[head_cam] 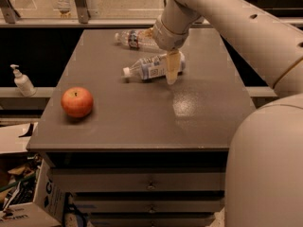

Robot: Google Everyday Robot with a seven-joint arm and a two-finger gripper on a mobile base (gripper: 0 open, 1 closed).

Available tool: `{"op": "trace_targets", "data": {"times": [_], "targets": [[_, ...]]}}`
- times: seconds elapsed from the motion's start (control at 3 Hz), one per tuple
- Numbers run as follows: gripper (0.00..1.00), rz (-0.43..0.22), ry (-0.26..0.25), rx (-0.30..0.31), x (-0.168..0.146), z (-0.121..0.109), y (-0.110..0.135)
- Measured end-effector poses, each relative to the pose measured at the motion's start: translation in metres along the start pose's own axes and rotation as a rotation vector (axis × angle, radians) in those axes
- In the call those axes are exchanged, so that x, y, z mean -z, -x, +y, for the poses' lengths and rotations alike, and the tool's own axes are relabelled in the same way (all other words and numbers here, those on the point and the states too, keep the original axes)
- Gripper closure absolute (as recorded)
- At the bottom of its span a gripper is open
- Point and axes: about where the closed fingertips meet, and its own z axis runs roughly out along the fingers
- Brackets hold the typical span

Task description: Knock blue plastic bottle over

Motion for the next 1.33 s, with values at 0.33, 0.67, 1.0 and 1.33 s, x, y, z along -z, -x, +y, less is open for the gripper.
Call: {"op": "trace_targets", "data": {"times": [0.33, 0.67, 1.0, 1.33], "targets": [[0.0, -0.075, -0.002, -0.052, 0.008, 0.002, -0.003], [0.0, -0.218, -0.002, -0.196, 0.02, 0.013, -0.02], [0.0, -0.384, -0.024, -0.354, 0.039, 0.027, -0.028], [0.0, -0.54, -0.065, -0.49, 0.068, 0.041, -0.029]]}}
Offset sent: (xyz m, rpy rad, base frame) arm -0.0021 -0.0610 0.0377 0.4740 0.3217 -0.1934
